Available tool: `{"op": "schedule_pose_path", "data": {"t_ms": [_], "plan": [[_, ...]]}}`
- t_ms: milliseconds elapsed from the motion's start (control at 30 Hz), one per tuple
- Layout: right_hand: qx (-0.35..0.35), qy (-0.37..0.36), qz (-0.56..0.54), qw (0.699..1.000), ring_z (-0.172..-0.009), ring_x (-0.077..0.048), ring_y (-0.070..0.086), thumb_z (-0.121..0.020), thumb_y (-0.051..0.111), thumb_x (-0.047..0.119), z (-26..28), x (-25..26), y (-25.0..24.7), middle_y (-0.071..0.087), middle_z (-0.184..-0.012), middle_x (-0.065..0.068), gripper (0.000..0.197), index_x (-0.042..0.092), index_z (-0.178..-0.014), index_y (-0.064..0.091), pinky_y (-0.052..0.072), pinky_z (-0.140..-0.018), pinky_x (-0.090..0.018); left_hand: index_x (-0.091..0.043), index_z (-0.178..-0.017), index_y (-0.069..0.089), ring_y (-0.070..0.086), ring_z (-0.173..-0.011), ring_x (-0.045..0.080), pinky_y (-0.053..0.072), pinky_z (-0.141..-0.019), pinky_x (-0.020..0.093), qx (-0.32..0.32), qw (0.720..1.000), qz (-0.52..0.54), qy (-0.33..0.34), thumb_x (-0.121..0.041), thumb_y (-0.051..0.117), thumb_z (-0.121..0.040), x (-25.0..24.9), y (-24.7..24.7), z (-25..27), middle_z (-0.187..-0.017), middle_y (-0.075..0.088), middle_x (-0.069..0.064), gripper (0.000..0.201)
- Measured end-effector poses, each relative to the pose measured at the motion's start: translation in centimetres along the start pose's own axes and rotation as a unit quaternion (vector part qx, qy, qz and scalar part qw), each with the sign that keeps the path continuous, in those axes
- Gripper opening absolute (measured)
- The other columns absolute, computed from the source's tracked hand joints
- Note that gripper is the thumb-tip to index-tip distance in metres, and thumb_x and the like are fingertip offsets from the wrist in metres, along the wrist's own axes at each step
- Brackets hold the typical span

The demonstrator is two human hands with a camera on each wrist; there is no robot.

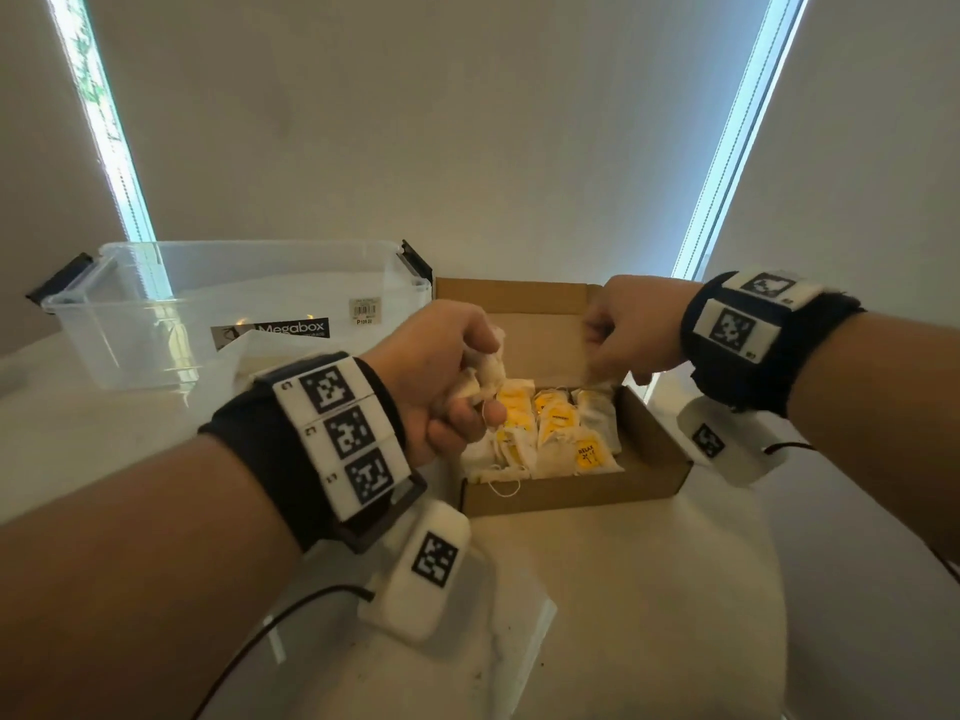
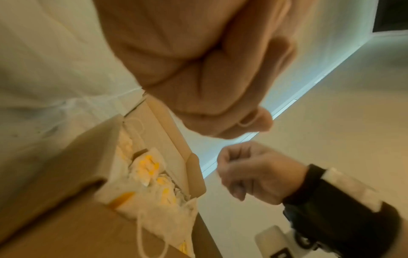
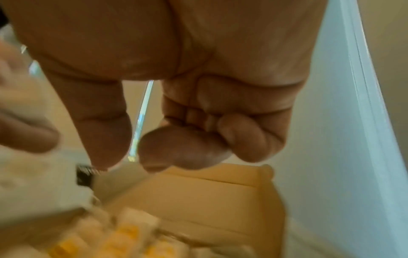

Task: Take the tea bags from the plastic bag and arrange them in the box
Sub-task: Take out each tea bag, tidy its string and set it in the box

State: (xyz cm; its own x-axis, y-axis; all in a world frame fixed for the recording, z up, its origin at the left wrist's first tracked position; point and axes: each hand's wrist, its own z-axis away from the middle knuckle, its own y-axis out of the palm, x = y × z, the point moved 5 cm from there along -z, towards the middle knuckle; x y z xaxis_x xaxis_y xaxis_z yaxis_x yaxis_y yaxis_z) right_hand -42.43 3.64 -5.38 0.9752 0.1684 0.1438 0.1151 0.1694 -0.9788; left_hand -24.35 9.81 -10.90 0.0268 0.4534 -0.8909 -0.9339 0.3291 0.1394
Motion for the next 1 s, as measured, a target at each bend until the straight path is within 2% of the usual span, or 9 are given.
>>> {"op": "schedule_pose_path", "data": {"t_ms": [100,233,367,500,567,667,800,933,1000], "plan": [[0.016,-0.039,-0.243,0.969,-0.056,-0.020,0.066,-0.089,0.073,0.031,2.1,2.1,-0.4,0.075,-0.078,-0.006,0.021,0.010,-0.092,0.070,0.055,-0.066,-0.036,-0.025,-0.114,0.047,0.033,-0.036,0.009,0.025,-0.027,0.017,0.013,0.998,0.037,0.049,-0.020,0.040,-0.092,-0.6,0.7,0.0,-0.064,0.050,0.008,0.024],[0.063,-0.053,-0.361,0.929,-0.061,-0.027,0.066,-0.098,0.059,0.039,4.1,4.3,-0.4,0.072,-0.091,-0.016,0.036,0.006,-0.106,0.069,0.055,-0.060,-0.036,-0.012,-0.101,0.054,0.033,-0.037,0.007,0.023,-0.031,0.016,0.000,0.991,-0.053,0.125,-0.019,0.051,-0.101,-1.3,2.3,0.7,-0.070,0.055,0.008,0.007],[0.009,-0.089,-0.293,0.952,-0.062,-0.017,0.071,-0.089,0.073,0.031,4.9,4.7,-0.8,0.076,-0.079,-0.007,0.022,0.013,-0.100,0.075,0.058,-0.062,-0.029,-0.013,-0.092,0.070,0.038,-0.039,0.009,0.029,-0.036,0.019,-0.025,0.969,-0.133,0.207,-0.008,0.070,-0.089,-1.7,3.1,1.1,-0.071,0.063,0.011,0.005],[-0.065,-0.079,-0.277,0.955,-0.056,-0.005,0.068,-0.083,0.079,0.024,5.2,3.4,-1.8,0.075,-0.069,0.003,0.009,0.018,-0.089,0.076,0.056,-0.058,-0.021,-0.004,-0.096,0.068,0.039,-0.040,0.007,0.031,-0.036,0.018,-0.023,0.975,-0.090,0.200,-0.009,0.077,-0.081,-1.7,3.4,1.2,-0.080,0.070,0.011,0.018],[-0.067,-0.070,-0.306,0.947,-0.058,-0.006,0.070,-0.083,0.079,0.020,5.3,2.8,-2.1,0.076,-0.071,0.000,0.012,0.013,-0.092,0.075,0.057,-0.059,-0.022,-0.003,-0.101,0.066,0.038,-0.039,0.004,0.031,-0.035,0.016,-0.016,0.983,-0.043,0.179,-0.009,0.072,-0.086,-1.6,3.3,1.2,-0.090,0.071,0.013,0.018],[-0.061,-0.058,-0.342,0.936,-0.063,-0.013,0.072,-0.083,0.078,0.017,5.4,2.3,-2.3,0.078,-0.079,-0.007,0.016,0.009,-0.096,0.074,0.060,-0.068,-0.029,-0.003,-0.101,0.061,0.037,-0.037,0.004,0.028,-0.033,0.015,-0.043,0.986,-0.002,0.163,-0.003,0.064,-0.091,-1.5,2.8,1.1,-0.083,0.069,0.011,0.010],[-0.082,-0.035,-0.338,0.937,-0.066,-0.018,0.074,-0.083,0.080,0.020,5.2,2.1,-2.3,0.077,-0.083,-0.006,0.022,0.011,-0.100,0.070,0.061,-0.075,-0.036,-0.003,-0.100,0.063,0.035,-0.036,0.003,0.028,-0.032,0.014,-0.054,0.990,0.028,0.128,-0.007,0.059,-0.095,-1.4,2.6,0.7,-0.082,0.069,0.009,0.006],[-0.193,-0.095,-0.222,0.951,-0.075,-0.012,0.064,-0.077,0.084,0.016,5.5,2.7,-3.4,0.066,-0.092,0.001,0.026,0.017,-0.095,0.065,0.054,-0.071,-0.029,-0.002,-0.109,0.055,0.031,-0.034,0.003,0.027,-0.029,0.014,-0.037,0.991,0.094,0.085,-0.005,0.054,-0.095,-1.7,2.4,0.5,-0.075,0.065,0.007,0.015],[-0.189,-0.147,-0.159,0.958,-0.071,-0.008,0.058,-0.073,0.084,0.016,6.3,3.6,-3.6,0.061,-0.086,0.008,0.023,0.022,-0.086,0.066,0.048,-0.067,-0.024,-0.004,-0.105,0.051,0.032,-0.032,0.004,0.026,-0.027,0.015,-0.035,0.991,0.109,0.075,-0.002,0.048,-0.095,-1.9,2.3,0.5,-0.067,0.060,0.007,0.010]]}}
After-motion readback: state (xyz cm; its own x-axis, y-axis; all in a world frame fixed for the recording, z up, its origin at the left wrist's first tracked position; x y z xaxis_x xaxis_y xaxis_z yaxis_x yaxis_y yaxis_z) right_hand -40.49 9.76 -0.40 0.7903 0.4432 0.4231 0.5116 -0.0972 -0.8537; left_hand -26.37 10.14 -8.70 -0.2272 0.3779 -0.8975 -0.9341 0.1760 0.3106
